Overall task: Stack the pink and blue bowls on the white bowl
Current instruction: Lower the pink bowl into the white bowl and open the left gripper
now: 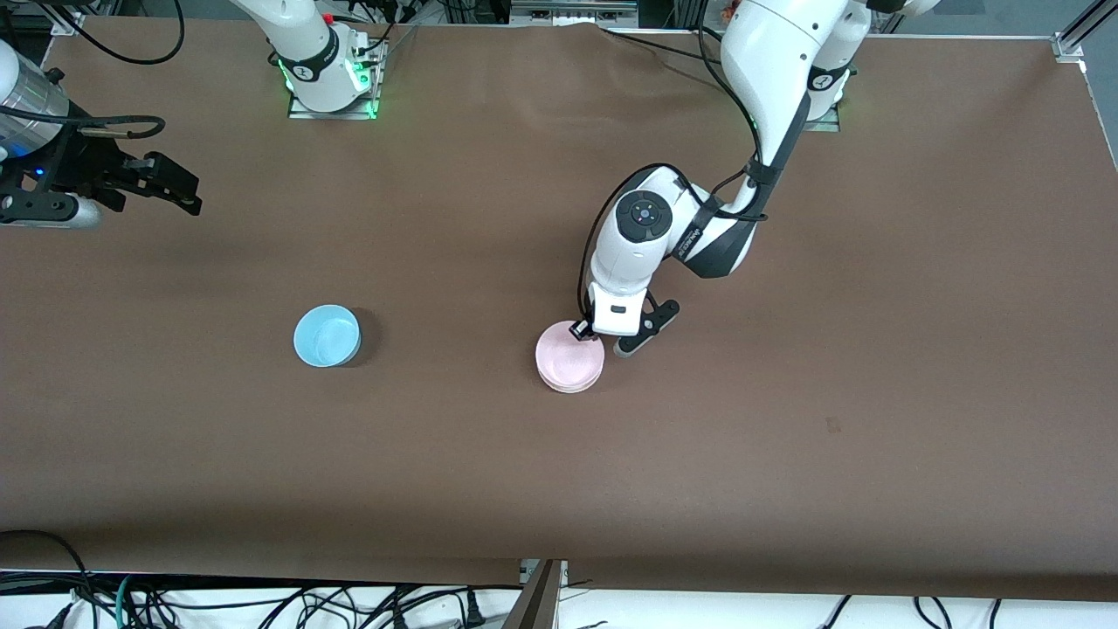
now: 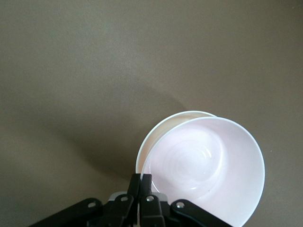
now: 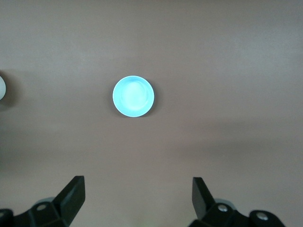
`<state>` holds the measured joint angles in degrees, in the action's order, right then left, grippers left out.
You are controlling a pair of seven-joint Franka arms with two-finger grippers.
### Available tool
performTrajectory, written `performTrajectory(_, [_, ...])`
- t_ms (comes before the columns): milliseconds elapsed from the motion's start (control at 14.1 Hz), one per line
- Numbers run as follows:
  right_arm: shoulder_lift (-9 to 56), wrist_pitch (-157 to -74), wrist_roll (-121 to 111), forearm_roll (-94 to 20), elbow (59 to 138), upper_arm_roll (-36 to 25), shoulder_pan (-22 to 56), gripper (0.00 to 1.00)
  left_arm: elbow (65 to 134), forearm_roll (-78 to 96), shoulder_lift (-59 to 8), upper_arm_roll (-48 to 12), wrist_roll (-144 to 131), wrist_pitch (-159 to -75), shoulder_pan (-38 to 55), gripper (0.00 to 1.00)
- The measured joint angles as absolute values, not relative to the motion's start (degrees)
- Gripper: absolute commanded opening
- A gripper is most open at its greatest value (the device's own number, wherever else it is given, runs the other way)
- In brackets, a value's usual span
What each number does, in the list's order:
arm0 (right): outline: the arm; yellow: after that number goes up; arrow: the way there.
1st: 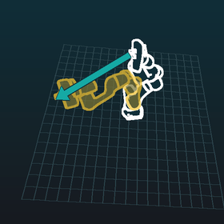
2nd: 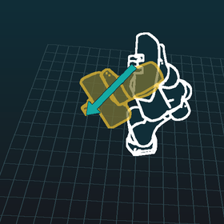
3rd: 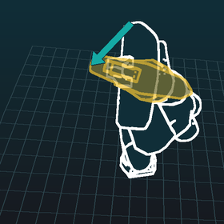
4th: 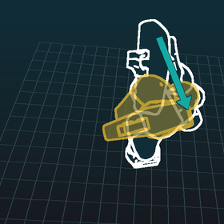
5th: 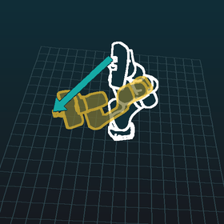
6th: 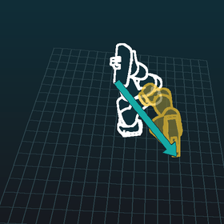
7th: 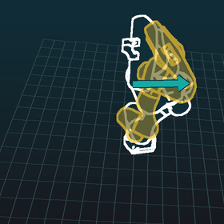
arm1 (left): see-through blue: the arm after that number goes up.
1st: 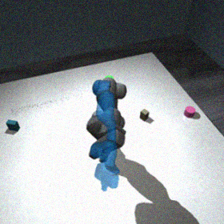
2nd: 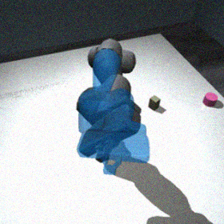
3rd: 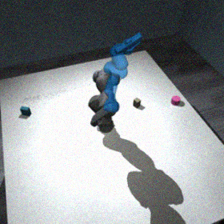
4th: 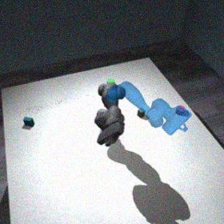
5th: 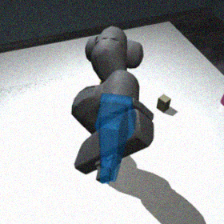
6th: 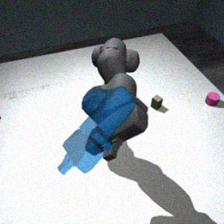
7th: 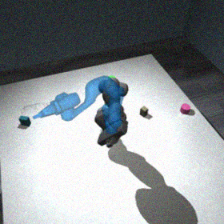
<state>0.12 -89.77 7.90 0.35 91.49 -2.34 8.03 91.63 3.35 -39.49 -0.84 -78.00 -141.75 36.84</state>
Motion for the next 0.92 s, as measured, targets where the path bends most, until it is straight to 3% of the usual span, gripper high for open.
performTrajectory(922, [0.12, -89.77, 7.9, 0.35, 91.49, -2.34, 8.03, 1.0, 91.47, 3.35, -40.29, -0.84, -78.69, -141.79, 36.9, 0.0])
